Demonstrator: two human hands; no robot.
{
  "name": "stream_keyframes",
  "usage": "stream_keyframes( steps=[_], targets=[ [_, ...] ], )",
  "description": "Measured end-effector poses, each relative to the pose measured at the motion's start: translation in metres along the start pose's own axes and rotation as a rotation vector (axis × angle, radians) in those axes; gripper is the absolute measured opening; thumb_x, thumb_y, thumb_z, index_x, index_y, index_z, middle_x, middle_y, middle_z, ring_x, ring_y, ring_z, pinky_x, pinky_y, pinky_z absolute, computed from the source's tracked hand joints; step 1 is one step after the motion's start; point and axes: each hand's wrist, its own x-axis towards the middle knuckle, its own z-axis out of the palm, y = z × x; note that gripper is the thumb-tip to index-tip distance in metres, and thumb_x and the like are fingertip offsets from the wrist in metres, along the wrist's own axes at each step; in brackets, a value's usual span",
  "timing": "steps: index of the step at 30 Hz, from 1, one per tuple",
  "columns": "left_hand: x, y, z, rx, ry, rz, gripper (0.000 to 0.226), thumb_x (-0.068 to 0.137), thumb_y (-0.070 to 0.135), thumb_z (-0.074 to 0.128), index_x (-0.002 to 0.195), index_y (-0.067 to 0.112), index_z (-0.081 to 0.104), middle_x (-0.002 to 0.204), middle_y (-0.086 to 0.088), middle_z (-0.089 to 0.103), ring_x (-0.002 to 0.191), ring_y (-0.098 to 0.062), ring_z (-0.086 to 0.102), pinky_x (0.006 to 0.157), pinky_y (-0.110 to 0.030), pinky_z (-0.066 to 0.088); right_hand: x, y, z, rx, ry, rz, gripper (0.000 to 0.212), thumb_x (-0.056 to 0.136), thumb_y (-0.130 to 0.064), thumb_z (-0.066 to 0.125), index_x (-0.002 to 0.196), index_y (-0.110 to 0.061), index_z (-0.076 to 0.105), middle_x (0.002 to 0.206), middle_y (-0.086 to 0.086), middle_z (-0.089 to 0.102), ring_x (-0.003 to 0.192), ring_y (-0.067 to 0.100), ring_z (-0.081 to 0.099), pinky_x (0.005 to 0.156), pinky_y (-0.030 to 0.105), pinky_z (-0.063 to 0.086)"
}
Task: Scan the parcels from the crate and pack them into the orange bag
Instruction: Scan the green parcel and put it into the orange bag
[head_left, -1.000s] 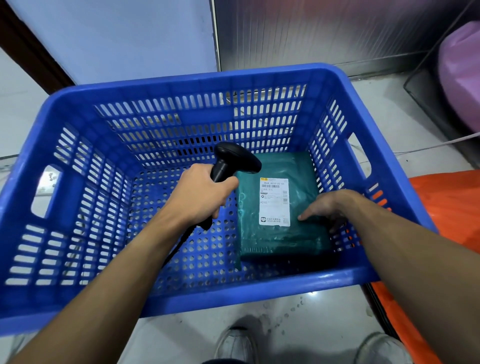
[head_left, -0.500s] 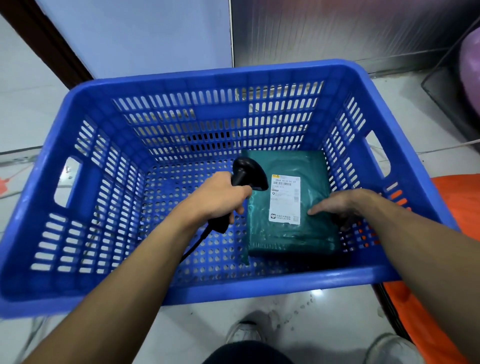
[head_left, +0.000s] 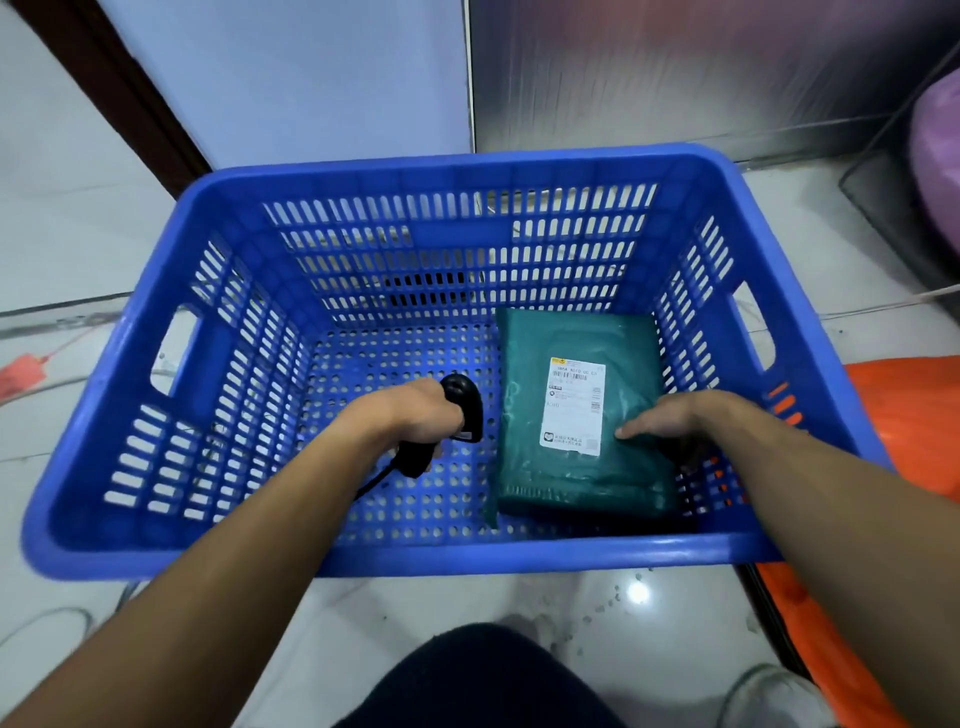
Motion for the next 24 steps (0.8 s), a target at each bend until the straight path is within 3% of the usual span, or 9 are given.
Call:
stream_keyframes(
  steps=[3, 7, 9, 11, 14, 17, 21, 24],
  targets=[
    [-0.002, 0.000, 0.004, 0.080, -0.010, -0.015, 0.016, 0.105, 0.013, 0.049, 0.094, 0.004, 0.056, 0.096, -0.021, 0.068, 0.066, -0.029, 0.063, 0.059, -0.038, 0.055, -0.006, -0.006, -0.002, -0.047, -0.008, -0.042, 0.067, 0.093, -0.042, 0.073, 0.140, -0.001, 0.049, 0.122, 0.019, 0.060, 0.090, 0.033, 0.065, 0.070, 0.038, 0.056],
    [0.003, -0.001, 0.013, 0.168, -0.035, -0.040, 0.021, 0.101, 0.008, 0.044, 0.090, -0.002, 0.058, 0.063, -0.016, 0.064, 0.048, -0.025, 0.058, 0.051, -0.034, 0.051, -0.007, -0.003, -0.004, -0.094, 0.009, -0.060, 0.072, 0.093, -0.044, 0.073, 0.146, -0.003, 0.046, 0.136, 0.020, 0.057, 0.107, 0.037, 0.064, 0.087, 0.042, 0.057],
    [0.002, 0.000, 0.014, 0.233, -0.044, -0.046, 0.019, 0.102, 0.006, 0.042, 0.101, 0.000, 0.060, 0.058, -0.012, 0.060, 0.043, -0.022, 0.054, 0.047, -0.032, 0.046, -0.006, -0.004, -0.003, -0.118, 0.018, -0.067, 0.067, 0.092, -0.044, 0.074, 0.140, -0.004, 0.049, 0.131, 0.019, 0.059, 0.106, 0.037, 0.065, 0.086, 0.041, 0.058],
    [0.003, 0.001, 0.015, 0.251, -0.052, -0.057, 0.023, 0.104, 0.006, 0.042, 0.118, -0.002, 0.059, 0.065, -0.015, 0.061, 0.047, -0.024, 0.055, 0.048, -0.035, 0.047, -0.007, -0.004, -0.003, -0.124, 0.027, -0.065, 0.056, 0.092, -0.044, 0.073, 0.128, -0.006, 0.052, 0.124, 0.019, 0.061, 0.100, 0.036, 0.066, 0.078, 0.039, 0.058],
    [0.008, -0.004, 0.017, 0.280, -0.066, -0.096, 0.024, 0.106, 0.009, 0.044, 0.098, -0.004, 0.062, 0.076, -0.020, 0.068, 0.061, -0.030, 0.065, 0.069, -0.044, 0.063, -0.009, -0.004, -0.005, -0.139, 0.034, -0.045, 0.053, 0.092, -0.046, 0.073, 0.121, -0.008, 0.050, 0.113, 0.016, 0.061, 0.092, 0.032, 0.066, 0.069, 0.035, 0.056],
    [0.016, -0.014, 0.017, 0.333, -0.123, -0.136, 0.027, 0.104, 0.011, 0.050, 0.089, -0.006, 0.065, 0.090, -0.025, 0.075, 0.073, -0.036, 0.070, 0.087, -0.052, 0.062, -0.007, -0.003, -0.006, -0.151, 0.042, -0.047, 0.060, 0.092, -0.046, 0.074, 0.131, -0.006, 0.052, 0.114, 0.016, 0.060, 0.087, 0.030, 0.065, 0.063, 0.032, 0.054],
    [0.024, -0.024, 0.015, 0.323, -0.179, -0.174, 0.027, 0.105, 0.021, 0.055, 0.111, -0.003, 0.065, 0.102, -0.022, 0.076, 0.088, -0.036, 0.074, 0.092, -0.051, 0.061, -0.010, -0.003, -0.005, -0.119, 0.024, -0.049, 0.057, 0.093, -0.043, 0.073, 0.130, -0.007, 0.050, 0.121, 0.018, 0.060, 0.092, 0.032, 0.065, 0.069, 0.036, 0.057],
    [0.024, -0.021, 0.008, 0.255, -0.159, -0.187, 0.031, 0.105, 0.030, 0.058, 0.122, 0.004, 0.057, 0.127, -0.018, 0.067, 0.103, -0.036, 0.071, 0.096, -0.049, 0.059, -0.017, -0.005, -0.005, -0.107, 0.021, -0.057, 0.051, 0.095, -0.041, 0.071, 0.128, -0.007, 0.050, 0.119, 0.017, 0.059, 0.088, 0.030, 0.064, 0.068, 0.036, 0.056]
  ],
)
